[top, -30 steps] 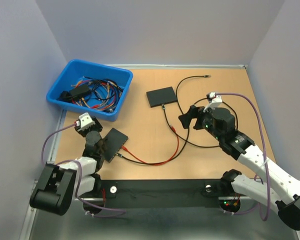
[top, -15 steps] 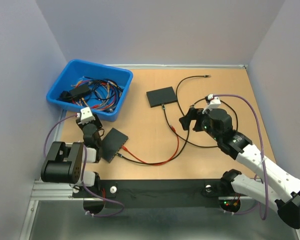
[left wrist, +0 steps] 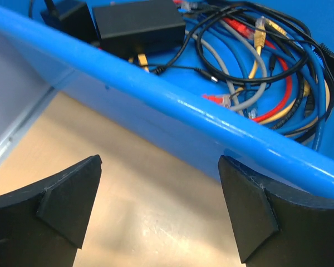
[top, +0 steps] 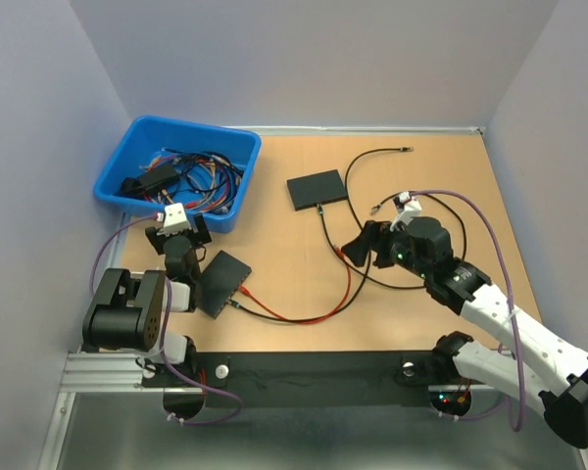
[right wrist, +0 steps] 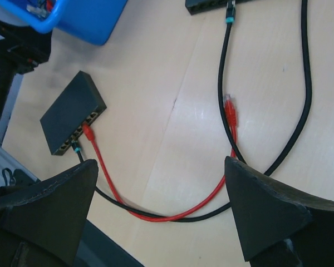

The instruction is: Insert the plug into the switch port

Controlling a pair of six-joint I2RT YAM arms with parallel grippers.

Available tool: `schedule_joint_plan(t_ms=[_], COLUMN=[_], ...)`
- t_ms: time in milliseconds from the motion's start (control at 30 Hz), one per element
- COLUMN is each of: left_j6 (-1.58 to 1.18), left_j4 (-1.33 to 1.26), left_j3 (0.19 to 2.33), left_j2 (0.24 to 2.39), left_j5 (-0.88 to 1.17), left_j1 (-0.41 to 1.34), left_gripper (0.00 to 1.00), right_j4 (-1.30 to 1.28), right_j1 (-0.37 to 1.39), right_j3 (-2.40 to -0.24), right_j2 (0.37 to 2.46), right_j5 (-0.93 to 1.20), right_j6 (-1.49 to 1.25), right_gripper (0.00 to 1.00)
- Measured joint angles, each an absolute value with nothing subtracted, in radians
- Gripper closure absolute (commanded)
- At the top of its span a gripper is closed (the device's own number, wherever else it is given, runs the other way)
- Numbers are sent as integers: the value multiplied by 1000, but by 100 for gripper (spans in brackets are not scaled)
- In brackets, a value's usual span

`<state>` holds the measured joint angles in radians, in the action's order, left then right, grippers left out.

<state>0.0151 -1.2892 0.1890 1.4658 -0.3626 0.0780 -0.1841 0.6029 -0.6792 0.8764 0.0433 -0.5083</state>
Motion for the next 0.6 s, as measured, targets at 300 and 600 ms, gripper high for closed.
schedule_joint_plan(t_ms=[300,600], left_j6=[29,30], left_j4=[-1291,-1291], left_j3=[201,201], left_j2=[1466,1466], left_j5=[-355,-355], left_j1=[85,85], left_gripper=[1,1], right_j4=[-196,-195], right_j1=[603,603], right_j3=[-569,-552], right_j2=[849,830], right_j5=[116,142], right_j6=[-586,-617], right_gripper=[0,0])
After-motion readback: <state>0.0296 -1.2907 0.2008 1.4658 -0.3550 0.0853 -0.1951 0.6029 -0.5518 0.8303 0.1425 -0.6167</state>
